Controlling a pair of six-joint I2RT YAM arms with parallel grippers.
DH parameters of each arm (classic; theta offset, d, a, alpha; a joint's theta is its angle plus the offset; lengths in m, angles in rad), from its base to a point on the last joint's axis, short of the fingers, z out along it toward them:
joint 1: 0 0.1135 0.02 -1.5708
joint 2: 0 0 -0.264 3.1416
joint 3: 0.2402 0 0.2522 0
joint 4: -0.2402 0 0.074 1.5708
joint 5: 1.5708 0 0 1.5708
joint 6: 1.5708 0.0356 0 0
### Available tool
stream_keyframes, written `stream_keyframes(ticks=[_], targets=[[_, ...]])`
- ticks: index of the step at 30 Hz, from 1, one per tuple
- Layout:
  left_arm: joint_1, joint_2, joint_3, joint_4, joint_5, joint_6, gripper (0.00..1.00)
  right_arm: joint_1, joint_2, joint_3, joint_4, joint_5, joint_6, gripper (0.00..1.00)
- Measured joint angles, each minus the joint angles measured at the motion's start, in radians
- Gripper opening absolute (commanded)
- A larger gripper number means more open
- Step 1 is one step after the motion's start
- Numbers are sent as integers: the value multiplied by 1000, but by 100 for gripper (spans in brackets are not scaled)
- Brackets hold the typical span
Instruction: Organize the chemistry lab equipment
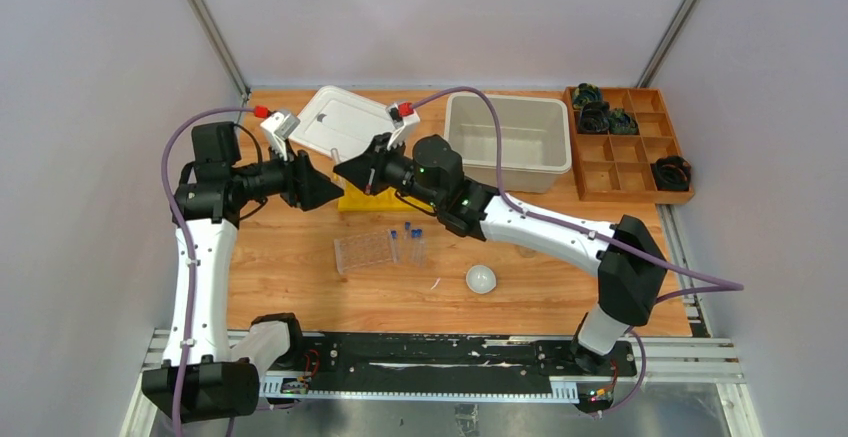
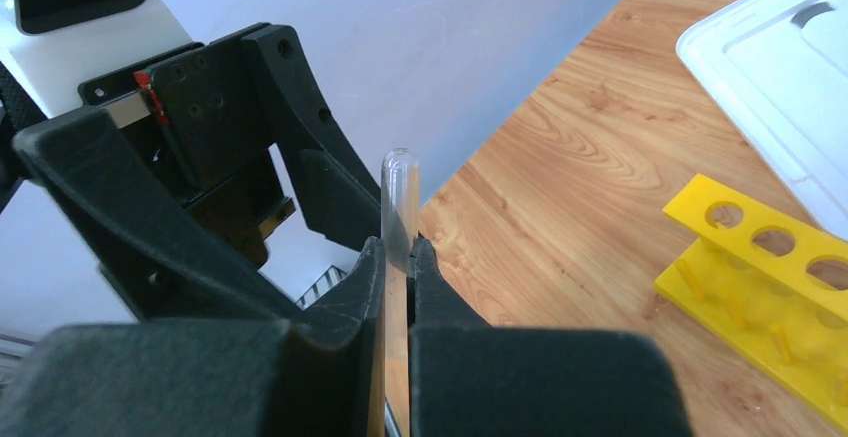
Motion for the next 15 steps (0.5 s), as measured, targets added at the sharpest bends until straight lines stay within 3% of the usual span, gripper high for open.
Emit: stream_keyframes(ticks=[9, 13, 15], targets=[[0, 38, 1, 0, 37, -17, 44, 31, 13, 0, 24, 27, 19, 0], [0, 42, 4, -8, 52, -31, 29, 49, 13, 0, 32, 64, 5, 0], [0, 42, 9, -12, 58, -37, 22, 59, 16, 0, 39, 91, -3, 6]])
